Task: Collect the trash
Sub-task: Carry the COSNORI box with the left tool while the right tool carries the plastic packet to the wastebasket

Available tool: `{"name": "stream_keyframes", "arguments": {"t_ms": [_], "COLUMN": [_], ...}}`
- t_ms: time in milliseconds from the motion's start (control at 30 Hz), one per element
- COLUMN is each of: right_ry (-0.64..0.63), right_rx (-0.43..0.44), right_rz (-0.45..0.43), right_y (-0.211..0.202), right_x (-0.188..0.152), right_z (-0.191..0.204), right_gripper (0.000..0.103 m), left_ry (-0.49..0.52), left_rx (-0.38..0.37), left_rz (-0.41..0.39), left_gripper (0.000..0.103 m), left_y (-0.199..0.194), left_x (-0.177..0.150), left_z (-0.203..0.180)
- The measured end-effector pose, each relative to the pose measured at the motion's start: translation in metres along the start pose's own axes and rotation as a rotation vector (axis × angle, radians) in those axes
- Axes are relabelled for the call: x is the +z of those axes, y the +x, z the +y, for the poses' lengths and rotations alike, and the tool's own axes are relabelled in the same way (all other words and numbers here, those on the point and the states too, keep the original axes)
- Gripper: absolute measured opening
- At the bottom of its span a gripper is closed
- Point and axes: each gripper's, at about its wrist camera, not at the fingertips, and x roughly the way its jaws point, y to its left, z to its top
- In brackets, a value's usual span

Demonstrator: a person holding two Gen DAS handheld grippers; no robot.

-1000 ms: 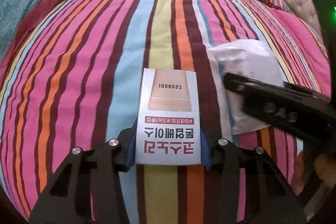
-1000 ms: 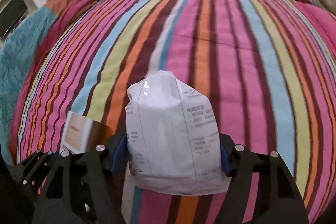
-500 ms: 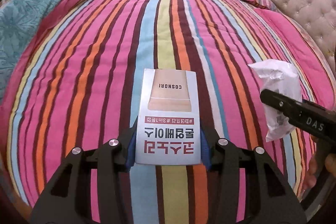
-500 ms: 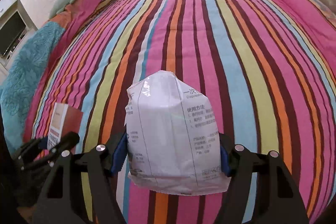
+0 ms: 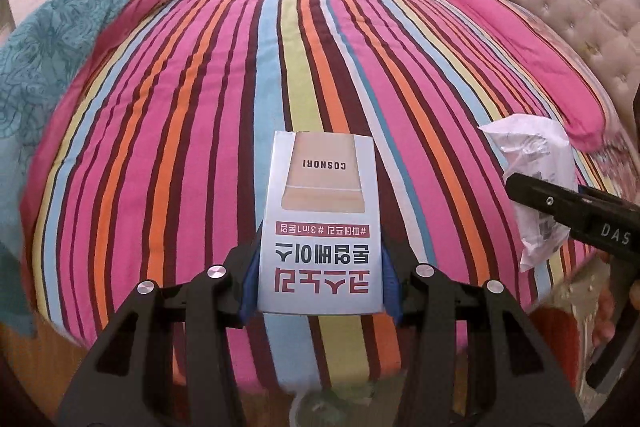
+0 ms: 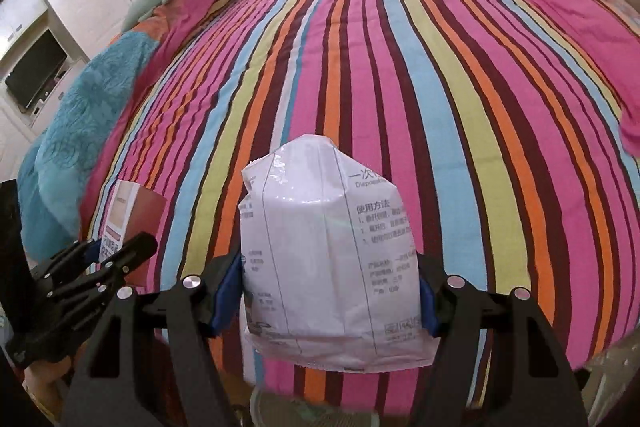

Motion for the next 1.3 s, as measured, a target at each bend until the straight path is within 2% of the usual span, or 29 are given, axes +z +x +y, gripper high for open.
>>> {"name": "stream_keyframes", "arguments": {"t_ms": [333,500,700,933,1133,1300], "right_ry": [-0.010,0.003,0.071,0.161,0.195,0.214], "right_rx": [0.003,-0.001,0.010,-0.002,-0.011,-0.032], "right_rz": [0.028,0.076,0.220,0.409,0.561,0.626], "right_y": [-0.027,-0.029,0.005,0.049,0.087,0.104], "right_x": [-0.073,-0.109,-0.150,-0.178,-0.191,-0.195], "right_z": [0.017,0.024,0.024,0.012,0.014,0.010], "right_gripper": [0.066,0.066,0.066,0.066,0.066,0.066], "left_ry": [0.073,0.097,0.111,0.095,0.095,0.082], "left_rx": [-0.046,-0.065,-0.078,-0.095,-0.114,-0.119], "left_rz": [0.019,0.080,0.194,0.356,0.490,0.573], "left_gripper": [0.048,0.048,0.048,0.048,0.048,0.048], "left_y": [-0.045,-0.051,-0.030,0.006,0.035,0.053], "left_x": [-0.086,-0.132,-0.170,-0.200,-0.217,-0.226], "left_z": [-0.002,-0.007,-0.016,-0.018,-0.023,-0.023]}}
